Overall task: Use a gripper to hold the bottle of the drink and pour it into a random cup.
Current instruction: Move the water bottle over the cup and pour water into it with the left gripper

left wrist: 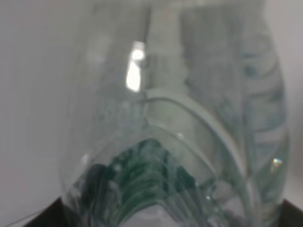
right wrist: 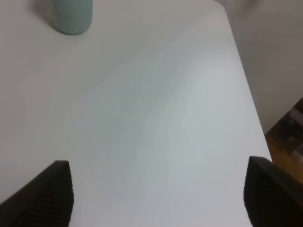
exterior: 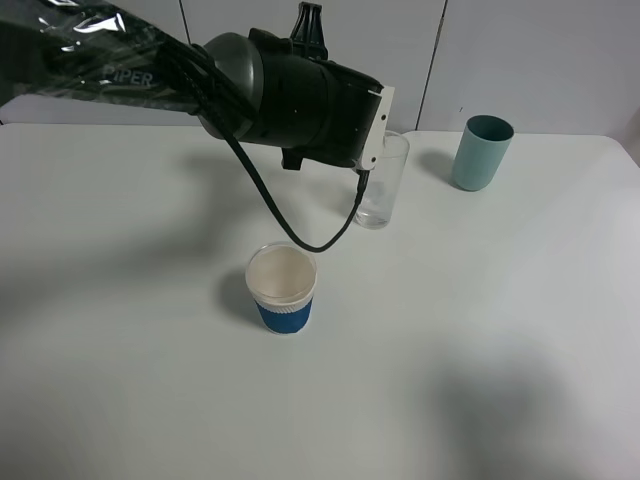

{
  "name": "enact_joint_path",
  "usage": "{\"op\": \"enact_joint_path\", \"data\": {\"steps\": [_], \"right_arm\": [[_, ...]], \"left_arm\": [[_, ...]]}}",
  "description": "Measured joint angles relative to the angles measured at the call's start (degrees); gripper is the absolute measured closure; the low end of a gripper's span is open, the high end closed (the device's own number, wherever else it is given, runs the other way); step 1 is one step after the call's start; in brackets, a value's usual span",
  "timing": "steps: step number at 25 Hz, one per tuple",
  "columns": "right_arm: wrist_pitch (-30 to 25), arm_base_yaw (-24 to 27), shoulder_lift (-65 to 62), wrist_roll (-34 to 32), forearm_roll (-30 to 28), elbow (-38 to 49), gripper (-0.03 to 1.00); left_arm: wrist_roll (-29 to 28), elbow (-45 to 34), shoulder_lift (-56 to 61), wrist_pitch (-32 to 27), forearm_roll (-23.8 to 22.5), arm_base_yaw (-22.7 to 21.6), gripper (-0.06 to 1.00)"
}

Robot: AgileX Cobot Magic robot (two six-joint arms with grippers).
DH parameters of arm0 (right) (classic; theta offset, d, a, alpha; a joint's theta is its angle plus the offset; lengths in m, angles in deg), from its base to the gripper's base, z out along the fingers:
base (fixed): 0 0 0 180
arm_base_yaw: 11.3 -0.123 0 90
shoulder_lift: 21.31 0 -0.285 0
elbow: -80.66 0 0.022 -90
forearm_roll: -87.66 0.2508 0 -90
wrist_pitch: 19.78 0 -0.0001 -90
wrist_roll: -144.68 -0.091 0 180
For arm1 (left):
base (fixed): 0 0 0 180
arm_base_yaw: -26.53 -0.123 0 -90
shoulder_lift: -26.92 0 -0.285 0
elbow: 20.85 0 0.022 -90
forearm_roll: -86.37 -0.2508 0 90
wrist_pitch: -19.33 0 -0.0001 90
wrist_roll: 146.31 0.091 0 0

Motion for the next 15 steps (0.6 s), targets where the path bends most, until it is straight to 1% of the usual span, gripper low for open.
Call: {"op": "enact_joint_path", "data": {"steps": [15], "right_arm": [[0.0,0.0,0.0,0.0,0.0,0.0,0.23]], "left_arm": [[0.0,0.0,0.0,0.0,-1.2,0.0,0.44]]}}
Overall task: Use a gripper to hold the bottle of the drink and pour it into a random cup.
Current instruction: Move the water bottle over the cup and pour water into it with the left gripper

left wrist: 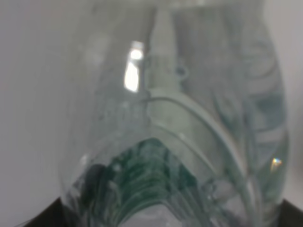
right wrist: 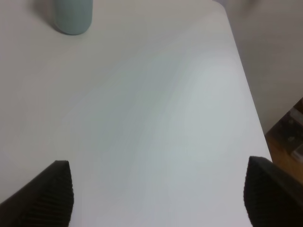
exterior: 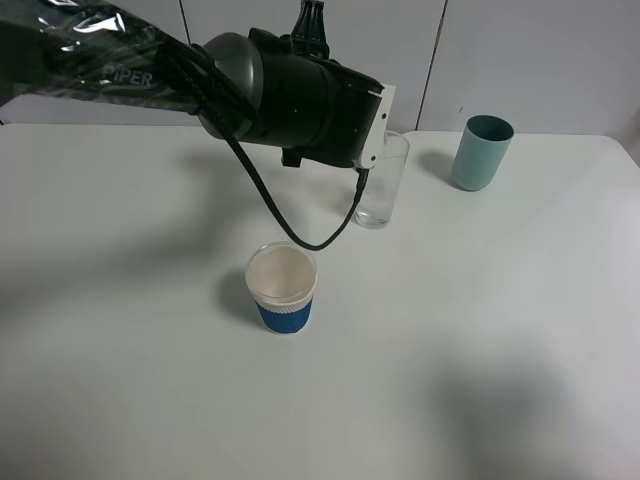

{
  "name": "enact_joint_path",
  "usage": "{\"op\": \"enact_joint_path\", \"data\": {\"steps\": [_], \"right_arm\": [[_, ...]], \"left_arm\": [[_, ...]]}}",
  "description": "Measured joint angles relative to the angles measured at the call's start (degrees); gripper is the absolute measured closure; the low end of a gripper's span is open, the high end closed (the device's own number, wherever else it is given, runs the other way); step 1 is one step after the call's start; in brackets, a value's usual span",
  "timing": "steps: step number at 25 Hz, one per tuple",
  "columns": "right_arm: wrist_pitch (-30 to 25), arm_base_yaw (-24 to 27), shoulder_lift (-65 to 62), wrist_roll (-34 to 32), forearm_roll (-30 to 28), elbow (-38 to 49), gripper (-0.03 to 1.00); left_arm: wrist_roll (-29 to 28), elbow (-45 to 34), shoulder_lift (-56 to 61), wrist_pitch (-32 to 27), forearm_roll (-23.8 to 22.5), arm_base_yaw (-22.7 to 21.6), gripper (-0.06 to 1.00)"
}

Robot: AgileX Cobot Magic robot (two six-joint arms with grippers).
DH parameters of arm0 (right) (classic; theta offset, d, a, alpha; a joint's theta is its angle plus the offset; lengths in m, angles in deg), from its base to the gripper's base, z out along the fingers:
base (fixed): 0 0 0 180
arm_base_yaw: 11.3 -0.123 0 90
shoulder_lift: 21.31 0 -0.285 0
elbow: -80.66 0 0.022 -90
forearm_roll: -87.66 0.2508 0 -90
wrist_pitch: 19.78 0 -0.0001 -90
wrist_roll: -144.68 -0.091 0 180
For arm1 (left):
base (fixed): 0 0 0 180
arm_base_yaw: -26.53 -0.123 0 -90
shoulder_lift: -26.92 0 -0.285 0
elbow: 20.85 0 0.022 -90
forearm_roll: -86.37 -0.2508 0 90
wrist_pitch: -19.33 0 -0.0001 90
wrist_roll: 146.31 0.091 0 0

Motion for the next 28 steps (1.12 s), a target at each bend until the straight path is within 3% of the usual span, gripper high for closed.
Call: {"op": "enact_joint_path", "data": {"steps": [28], "right_arm": [[0.0,0.0,0.0,0.0,0.0,0.0,0.23]], "left_arm": [[0.0,0.0,0.0,0.0,-2.2,0.0,0.44]]}}
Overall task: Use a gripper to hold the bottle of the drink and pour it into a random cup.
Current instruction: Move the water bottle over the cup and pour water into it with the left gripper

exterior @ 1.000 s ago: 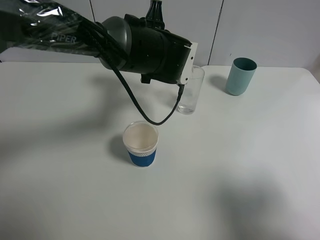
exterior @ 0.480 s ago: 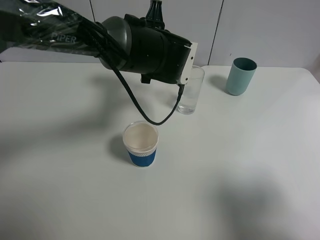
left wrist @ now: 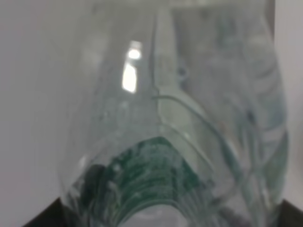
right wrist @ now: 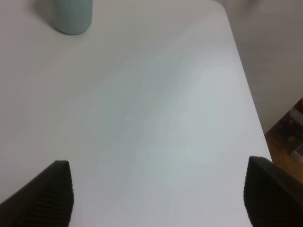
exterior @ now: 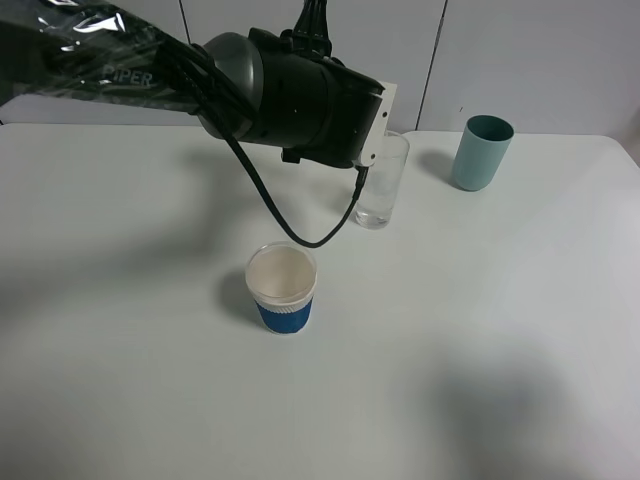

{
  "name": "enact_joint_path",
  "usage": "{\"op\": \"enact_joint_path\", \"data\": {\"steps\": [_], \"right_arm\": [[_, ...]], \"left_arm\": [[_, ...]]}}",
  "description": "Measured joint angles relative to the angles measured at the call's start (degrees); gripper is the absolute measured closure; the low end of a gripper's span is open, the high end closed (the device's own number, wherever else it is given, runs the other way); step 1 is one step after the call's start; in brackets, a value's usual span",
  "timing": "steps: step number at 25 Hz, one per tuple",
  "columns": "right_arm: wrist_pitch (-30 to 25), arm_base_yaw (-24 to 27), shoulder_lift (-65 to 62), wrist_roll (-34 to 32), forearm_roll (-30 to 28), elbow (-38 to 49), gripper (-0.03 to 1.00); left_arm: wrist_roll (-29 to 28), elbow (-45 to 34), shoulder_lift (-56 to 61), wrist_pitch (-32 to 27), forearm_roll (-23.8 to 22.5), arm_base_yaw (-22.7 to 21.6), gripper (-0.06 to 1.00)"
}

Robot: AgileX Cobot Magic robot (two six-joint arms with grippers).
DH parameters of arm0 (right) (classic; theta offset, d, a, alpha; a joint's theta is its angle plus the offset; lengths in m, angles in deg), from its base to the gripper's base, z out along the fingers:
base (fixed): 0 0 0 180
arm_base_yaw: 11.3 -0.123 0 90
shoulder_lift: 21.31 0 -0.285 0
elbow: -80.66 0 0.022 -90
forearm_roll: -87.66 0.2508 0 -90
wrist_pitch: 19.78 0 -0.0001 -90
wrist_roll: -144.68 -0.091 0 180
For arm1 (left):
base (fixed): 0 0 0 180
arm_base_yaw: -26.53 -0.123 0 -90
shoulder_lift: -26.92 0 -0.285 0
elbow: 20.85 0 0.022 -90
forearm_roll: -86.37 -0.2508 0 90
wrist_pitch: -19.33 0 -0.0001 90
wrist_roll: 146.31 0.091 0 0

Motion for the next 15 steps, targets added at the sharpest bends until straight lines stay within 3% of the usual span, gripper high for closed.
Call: {"op": "enact_joint_path", "data": {"steps": [15], "right_arm": [[0.0,0.0,0.0,0.0,0.0,0.0,0.23]], "left_arm": [[0.0,0.0,0.0,0.1,-1.8,0.0,0.44]]}}
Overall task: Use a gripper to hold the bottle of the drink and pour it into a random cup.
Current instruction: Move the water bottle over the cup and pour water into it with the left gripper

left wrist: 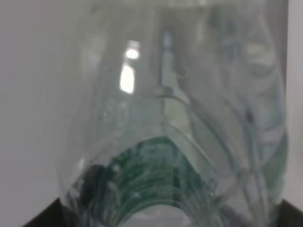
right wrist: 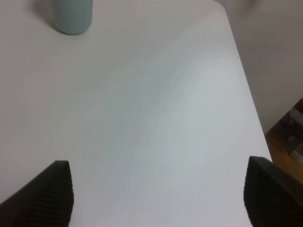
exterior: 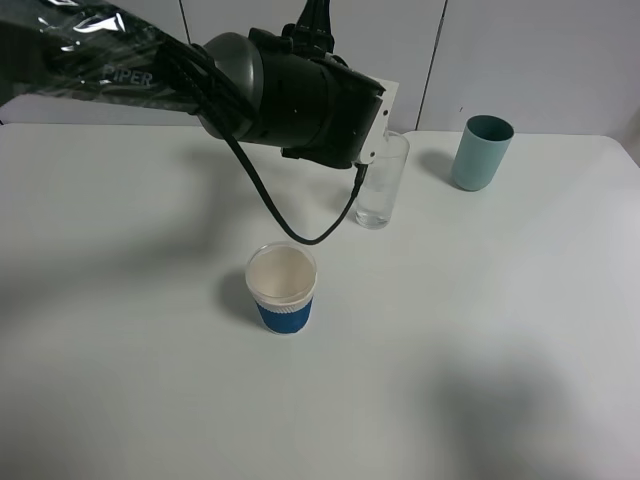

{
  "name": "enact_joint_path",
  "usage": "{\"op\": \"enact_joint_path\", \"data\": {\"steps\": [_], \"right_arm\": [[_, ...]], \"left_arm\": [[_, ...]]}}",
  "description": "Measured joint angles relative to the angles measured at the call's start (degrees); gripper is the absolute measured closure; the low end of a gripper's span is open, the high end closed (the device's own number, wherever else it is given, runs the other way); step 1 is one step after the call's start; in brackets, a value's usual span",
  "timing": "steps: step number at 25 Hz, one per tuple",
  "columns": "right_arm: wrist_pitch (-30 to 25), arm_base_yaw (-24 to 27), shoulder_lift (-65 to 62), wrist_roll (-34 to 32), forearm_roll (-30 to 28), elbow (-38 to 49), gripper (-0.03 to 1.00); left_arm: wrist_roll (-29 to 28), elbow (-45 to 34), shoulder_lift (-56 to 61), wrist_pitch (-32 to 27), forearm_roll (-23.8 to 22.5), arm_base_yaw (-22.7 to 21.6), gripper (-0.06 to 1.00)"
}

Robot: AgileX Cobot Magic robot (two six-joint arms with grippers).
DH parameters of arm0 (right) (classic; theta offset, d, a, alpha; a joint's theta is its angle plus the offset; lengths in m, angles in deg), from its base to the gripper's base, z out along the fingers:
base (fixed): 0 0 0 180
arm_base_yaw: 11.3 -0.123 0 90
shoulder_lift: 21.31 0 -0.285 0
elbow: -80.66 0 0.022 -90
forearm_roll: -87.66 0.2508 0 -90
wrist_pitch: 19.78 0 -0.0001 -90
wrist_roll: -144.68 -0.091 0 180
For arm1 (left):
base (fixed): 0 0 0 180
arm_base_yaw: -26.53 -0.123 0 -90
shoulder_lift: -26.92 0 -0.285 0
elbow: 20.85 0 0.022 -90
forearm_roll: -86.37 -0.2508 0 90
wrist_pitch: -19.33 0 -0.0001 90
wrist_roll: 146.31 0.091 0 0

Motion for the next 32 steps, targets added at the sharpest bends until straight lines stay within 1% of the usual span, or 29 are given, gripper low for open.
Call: {"op": "enact_joint_path", "data": {"steps": [5,19,26,32], "right_arm": [[0.0,0.0,0.0,0.0,0.0,0.0,0.23],[0.0,0.0,0.0,0.0,0.0,0.0,0.23],[0.0,0.0,0.0,0.0,0.0,0.0,0.23],[0.0,0.0,0.0,0.0,0.0,0.0,0.23]], "left_arm": [[0.0,0.0,0.0,0.9,-1.6,0.0,0.44],[0.0,0.0,0.0,1.3,-2.1,0.0,0.44],[0.0,0.0,0.0,1.8,-3.8,0.0,0.44],[0.0,0.0,0.0,1.9,-4.2,0.0,0.44]]}}
